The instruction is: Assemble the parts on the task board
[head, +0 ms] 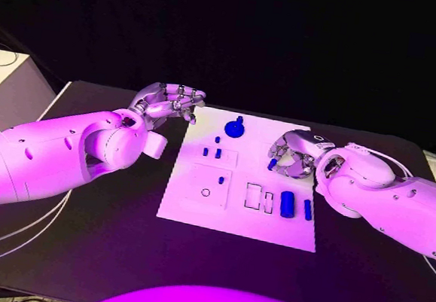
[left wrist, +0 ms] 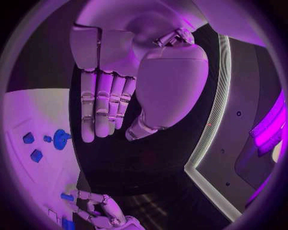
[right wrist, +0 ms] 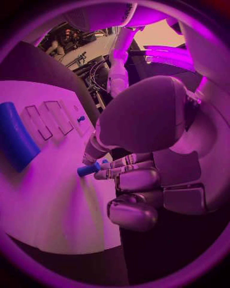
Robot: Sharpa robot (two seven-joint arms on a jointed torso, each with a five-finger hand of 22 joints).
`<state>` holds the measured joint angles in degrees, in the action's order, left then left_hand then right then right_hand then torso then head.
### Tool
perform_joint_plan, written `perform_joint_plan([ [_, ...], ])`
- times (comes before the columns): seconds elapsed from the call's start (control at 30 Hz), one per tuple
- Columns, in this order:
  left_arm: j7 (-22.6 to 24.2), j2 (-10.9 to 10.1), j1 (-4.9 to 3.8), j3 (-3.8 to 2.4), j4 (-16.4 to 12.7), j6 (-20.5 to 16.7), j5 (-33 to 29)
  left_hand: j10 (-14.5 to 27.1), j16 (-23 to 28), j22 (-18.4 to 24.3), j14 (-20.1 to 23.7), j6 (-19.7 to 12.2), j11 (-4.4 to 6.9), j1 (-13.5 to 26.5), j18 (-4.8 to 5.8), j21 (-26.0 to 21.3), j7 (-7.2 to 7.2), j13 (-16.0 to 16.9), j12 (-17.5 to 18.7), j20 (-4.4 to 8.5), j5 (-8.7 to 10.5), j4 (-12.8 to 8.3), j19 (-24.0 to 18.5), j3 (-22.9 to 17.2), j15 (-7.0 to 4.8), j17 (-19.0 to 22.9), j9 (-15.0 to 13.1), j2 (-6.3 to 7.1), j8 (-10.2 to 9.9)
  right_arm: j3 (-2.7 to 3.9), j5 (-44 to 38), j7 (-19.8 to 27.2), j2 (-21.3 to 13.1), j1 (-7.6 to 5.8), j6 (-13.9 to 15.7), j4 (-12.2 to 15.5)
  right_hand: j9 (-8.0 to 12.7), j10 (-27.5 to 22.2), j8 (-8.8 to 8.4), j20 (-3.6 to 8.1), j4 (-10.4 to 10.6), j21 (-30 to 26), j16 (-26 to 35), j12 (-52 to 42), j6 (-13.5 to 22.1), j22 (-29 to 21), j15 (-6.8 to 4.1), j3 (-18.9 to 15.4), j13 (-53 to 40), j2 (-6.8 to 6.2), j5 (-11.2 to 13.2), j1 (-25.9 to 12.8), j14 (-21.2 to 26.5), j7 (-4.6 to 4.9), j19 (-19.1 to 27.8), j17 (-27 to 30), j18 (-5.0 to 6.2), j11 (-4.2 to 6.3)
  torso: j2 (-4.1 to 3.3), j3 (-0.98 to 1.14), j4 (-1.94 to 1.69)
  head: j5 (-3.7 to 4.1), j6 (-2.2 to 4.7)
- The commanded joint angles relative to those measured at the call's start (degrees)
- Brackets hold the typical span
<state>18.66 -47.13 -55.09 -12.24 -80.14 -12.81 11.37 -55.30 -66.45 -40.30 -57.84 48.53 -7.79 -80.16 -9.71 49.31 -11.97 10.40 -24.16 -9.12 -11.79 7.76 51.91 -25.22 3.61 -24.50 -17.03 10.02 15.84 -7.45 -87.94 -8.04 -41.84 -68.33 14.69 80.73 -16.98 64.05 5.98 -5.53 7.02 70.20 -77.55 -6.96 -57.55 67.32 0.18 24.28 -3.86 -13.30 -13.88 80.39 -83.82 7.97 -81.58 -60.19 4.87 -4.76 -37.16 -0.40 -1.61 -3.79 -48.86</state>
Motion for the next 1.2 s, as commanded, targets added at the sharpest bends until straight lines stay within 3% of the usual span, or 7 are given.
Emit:
perform_joint_plan([
  [0.03, 0.32, 0.03, 0.01, -0.05, -0.17, 1.01, 0.04, 0.23, 0.34, 0.05, 0.09, 0.35, 0.05, -0.42, -0.82, -0.25, 0.2, 0.04, -0.39, -0.15, 0.06, 0.26, 0.34, 0.02, 0.09, 0.07, -0.07, -0.06, 0.24, -0.06, -1.0, 0.1, 0.22, 0.11, -1.63, 0.02, -0.07, 0.95, 0.41, 0.06, 0.11, 0.52, -0.32, -0.34, -0.8, 0.35, -0.39, 0.89, -0.08, -0.68, -0.06, 0.03, -0.77, -0.02, -0.5, -0.15, 0.0, 0.07, 0.02, 0.0, -0.01, -0.04, -0.04],
  [0.5, 0.17, -0.12, 0.01, -0.05, -0.22, 1.05, 0.02, 0.15, 0.34, 0.07, 0.08, 0.45, 0.09, -0.48, -0.83, -0.28, 0.25, 0.06, -0.49, -0.13, 0.07, 0.31, 0.38, 0.04, 0.07, 0.07, -0.09, -0.12, 0.36, -0.22, -2.46, -0.76, 0.86, 0.24, -1.53, -0.88, -0.81, 4.02, 1.89, 0.37, 0.19, 1.93, -0.73, -0.22, -3.69, 2.19, -0.69, 5.23, -0.24, -0.46, 0.08, 0.15, -0.83, -0.02, -1.11, -0.4, -0.35, 0.41, 0.0, 0.01, 0.01, 0.06, -0.01],
  [0.6, -0.05, -0.15, 0.01, -0.05, -0.23, 1.04, 0.0, 0.15, 0.34, 0.07, 0.08, 0.45, 0.09, -0.48, -0.83, -0.28, 0.25, 0.06, -0.49, -0.13, 0.07, 0.31, 0.38, 0.04, 0.07, 0.07, -0.09, -0.12, 0.36, -0.26, -3.01, -0.94, 1.12, 0.31, -1.61, -1.1, -1.07, 4.57, 2.28, 0.45, -0.21, 2.1, -0.84, 0.04, -4.36, 2.48, -0.77, 6.76, -0.26, -0.32, 1.9, 0.33, -0.82, -0.1, -1.15, -0.48, -0.39, 0.51, -0.01, -0.02, 0.0, 0.14, -0.05],
  [0.87, -0.75, -0.19, 0.01, -0.05, -0.23, 1.37, -0.01, 0.12, 0.34, 0.09, 0.06, 0.5, 0.11, -0.49, -0.83, -0.32, 0.26, 0.06, -0.57, -0.11, 0.08, 0.41, 0.41, 0.08, 0.04, 0.07, -0.1, -0.15, 0.45, -0.33, -3.53, -1.01, 1.71, 0.47, -1.53, -1.25, -1.34, 4.88, 2.73, 0.48, -0.51, 2.22, -0.92, 0.27, -5.04, 2.7, -0.8, 7.84, -0.27, -0.18, 2.22, 0.3, -0.83, -0.17, -1.17, -0.54, -0.42, 0.57, 0.03, 0.0, 0.02, 0.29, -0.1],
  [1.03, -0.84, -0.22, 0.0, -0.05, -0.24, 1.56, -0.01, 0.12, 0.34, 0.09, 0.06, 0.5, 0.11, -0.49, -0.83, -0.32, 0.26, 0.06, -0.57, -0.11, 0.08, 0.41, 0.41, 0.08, 0.04, 0.07, -0.1, -0.15, 0.45, -0.34, -3.55, -1.08, 1.75, 0.55, -0.12, -1.16, -1.54, 5.36, 3.04, 0.52, -0.48, 2.46, -0.93, 0.24, -5.45, 3.02, -0.86, 8.32, -0.35, 0.11, 2.29, -0.03, -0.81, -0.26, -1.26, -0.47, -0.47, 0.66, 0.02, -0.02, 0.02, 0.32, -0.13],
  [1.2, -0.89, -0.24, 0.0, -0.05, -0.27, 1.67, -0.01, 0.12, 0.34, 0.09, 0.06, 0.5, 0.11, -0.49, -0.83, -0.32, 0.26, 0.06, -0.57, -0.11, 0.08, 0.41, 0.41, 0.08, 0.04, 0.07, -0.1, -0.15, 0.45, -0.35, -2.84, -1.6, 1.61, 0.68, 3.41, -0.95, -2.28, 7.47, 4.09, 0.86, -1.15, 4.69, -1.14, -0.24, -6.59, 5.6, -1.33, 9.56, -0.81, 1.65, 1.78, 0.16, -0.91, -0.63, -2.19, -0.71, -0.99, 1.26, -0.02, -0.02, -0.01, 0.48, -0.09],
])
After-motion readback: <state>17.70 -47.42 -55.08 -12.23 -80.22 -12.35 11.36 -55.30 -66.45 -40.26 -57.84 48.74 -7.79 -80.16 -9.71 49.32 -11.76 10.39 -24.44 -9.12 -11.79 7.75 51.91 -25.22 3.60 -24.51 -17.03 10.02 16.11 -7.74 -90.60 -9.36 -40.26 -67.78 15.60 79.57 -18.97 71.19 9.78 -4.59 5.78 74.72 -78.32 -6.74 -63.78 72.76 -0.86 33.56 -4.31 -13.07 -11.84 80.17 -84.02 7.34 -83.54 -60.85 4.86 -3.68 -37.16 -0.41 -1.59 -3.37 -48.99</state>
